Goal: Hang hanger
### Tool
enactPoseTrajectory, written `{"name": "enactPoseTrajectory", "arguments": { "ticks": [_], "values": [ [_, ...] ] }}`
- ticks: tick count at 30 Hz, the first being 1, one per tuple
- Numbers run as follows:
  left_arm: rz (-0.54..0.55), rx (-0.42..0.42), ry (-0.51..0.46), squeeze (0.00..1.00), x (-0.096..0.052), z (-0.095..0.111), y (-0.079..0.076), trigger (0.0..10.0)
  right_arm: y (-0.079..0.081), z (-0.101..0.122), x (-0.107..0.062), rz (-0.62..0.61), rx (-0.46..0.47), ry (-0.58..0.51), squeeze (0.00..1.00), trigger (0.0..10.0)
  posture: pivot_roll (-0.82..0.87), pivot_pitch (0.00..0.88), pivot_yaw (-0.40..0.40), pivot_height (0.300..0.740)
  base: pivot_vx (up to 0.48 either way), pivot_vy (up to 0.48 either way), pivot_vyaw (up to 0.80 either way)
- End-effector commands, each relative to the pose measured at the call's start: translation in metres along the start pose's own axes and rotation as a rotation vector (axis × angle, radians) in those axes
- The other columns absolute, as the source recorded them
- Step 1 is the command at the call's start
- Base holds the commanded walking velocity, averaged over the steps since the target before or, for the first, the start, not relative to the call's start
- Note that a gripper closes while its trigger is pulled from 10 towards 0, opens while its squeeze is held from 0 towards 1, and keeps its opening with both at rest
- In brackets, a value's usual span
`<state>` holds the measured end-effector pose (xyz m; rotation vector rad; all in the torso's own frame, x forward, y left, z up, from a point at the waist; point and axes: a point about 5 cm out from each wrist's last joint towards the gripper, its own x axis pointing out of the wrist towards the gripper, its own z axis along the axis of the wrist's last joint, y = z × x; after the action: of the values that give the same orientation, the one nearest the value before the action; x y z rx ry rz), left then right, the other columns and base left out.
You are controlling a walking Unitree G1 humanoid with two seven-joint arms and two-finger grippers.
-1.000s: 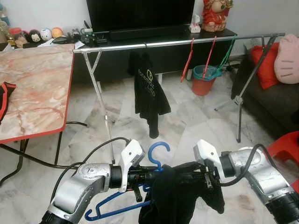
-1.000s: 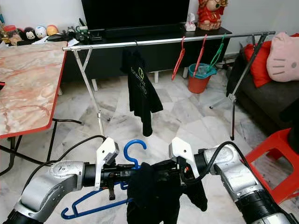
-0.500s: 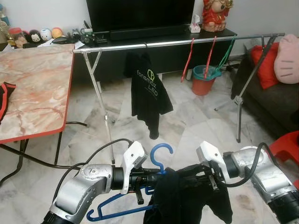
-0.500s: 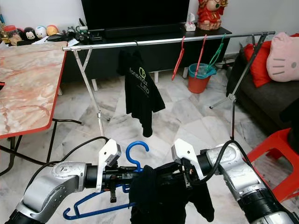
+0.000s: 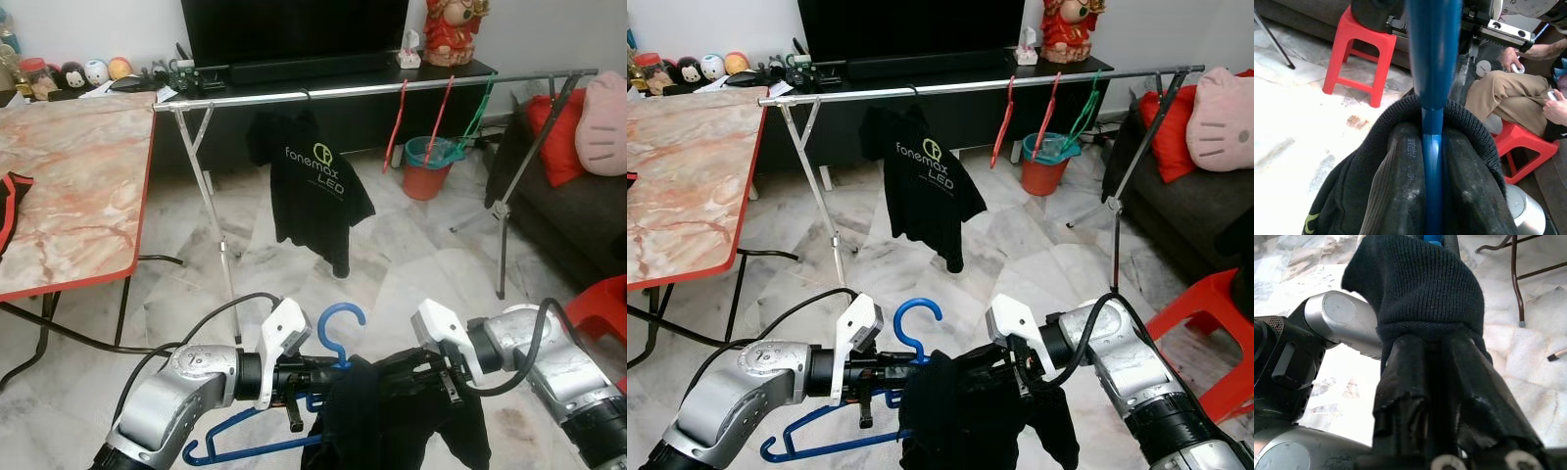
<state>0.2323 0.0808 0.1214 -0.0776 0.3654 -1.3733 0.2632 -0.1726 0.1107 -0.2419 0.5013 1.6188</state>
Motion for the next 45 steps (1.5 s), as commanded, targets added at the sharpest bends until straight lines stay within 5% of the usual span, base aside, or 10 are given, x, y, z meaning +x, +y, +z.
{"name": "enactPoseTrajectory", "arguments": {
  "ticks": [1, 29, 30, 31, 45],
  "values": [
    [0.014, 0.084, -0.1, 0.0, -0.0017, 0.0258, 0.0012, 10.0, 0.0142, -0.0127, 0.0243, 0.169, 0.025, 0.047, 0.0, 0.0, 0.02, 0.0, 0.01, 0.74, 0.0, 0.0, 0.0],
    [0.032, 0.119, -0.105, 0.0, -0.001, 0.0276, 0.0036, 10.0, 0.0206, -0.0195, 0.0338, 0.212, 0.097, -0.001, 0.0, 0.0, 0.02, 0.0, 0.008, 0.74, 0.0, 0.0, 0.0],
    [0.034, 0.12, -0.109, 0.12, -0.0011, 0.0278, 0.0041, 10.0, 0.0207, -0.0196, 0.0339, 0.214, 0.096, 0.002, 0.0, 0.0, 0.02, 0.0, 0.008, 0.74, 0.0, 0.0, 0.0],
    [0.039, 0.116, -0.115, 1.0, -0.0009, 0.0281, 0.0053, 10.0, 0.0206, -0.0198, 0.0339, 0.215, 0.096, 0.003, 0.0, 0.0, 0.02, 0.0, 0.007, 0.74, 0.0, 0.0, 0.0],
    [0.052, 0.119, -0.116, 1.0, -0.0023, 0.0291, 0.0097, 10.0, 0.0193, -0.0221, 0.032, 0.215, 0.094, 0.038, 0.0, 0.0, 0.02, 0.0, 0.005, 0.74, 0.0, 0.0, 0.0]
  ]
}}
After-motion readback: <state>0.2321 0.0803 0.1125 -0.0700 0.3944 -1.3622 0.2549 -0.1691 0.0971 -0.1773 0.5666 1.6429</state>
